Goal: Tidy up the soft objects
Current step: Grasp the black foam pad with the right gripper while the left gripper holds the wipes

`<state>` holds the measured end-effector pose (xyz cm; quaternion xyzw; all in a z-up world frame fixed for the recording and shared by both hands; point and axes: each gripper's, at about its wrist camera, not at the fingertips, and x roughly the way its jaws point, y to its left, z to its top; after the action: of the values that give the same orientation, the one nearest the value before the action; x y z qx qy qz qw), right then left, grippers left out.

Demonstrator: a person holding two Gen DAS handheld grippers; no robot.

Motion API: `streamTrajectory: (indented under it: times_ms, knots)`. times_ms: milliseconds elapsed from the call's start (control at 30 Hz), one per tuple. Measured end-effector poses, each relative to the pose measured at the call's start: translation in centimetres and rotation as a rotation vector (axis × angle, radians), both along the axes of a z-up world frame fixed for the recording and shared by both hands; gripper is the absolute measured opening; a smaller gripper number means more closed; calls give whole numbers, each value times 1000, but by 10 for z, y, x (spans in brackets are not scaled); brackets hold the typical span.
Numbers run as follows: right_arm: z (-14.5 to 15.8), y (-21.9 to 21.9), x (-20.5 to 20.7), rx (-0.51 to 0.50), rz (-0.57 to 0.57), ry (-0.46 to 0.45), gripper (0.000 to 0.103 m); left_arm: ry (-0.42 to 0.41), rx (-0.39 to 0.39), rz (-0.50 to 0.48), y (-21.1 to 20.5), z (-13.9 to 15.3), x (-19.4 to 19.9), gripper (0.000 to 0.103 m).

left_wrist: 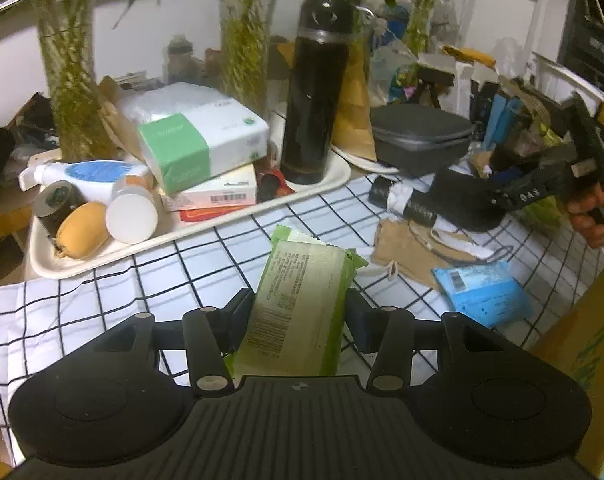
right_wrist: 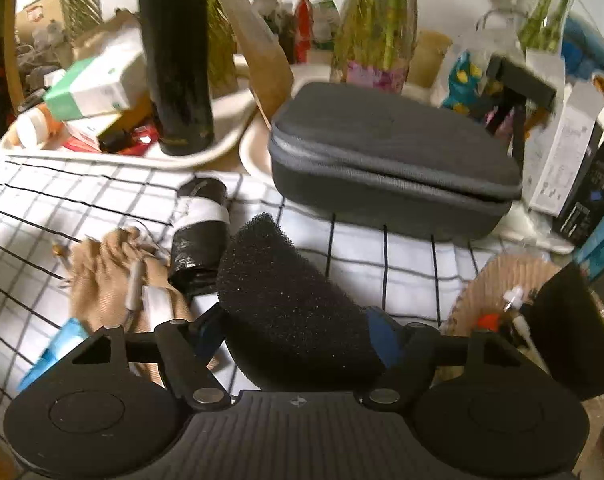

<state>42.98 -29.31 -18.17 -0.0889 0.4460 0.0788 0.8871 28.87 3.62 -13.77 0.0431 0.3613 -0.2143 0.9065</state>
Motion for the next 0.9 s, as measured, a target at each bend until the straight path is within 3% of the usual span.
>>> streamTrajectory:
  times_ms: [467,900]
  knots:
    - [73,10,-73,56,22,-145,75,-75,37,39,-1,61,-34,48]
    - [148,33,-158,116,101,-246,76,-159,79,-15,-21,129,-94,48]
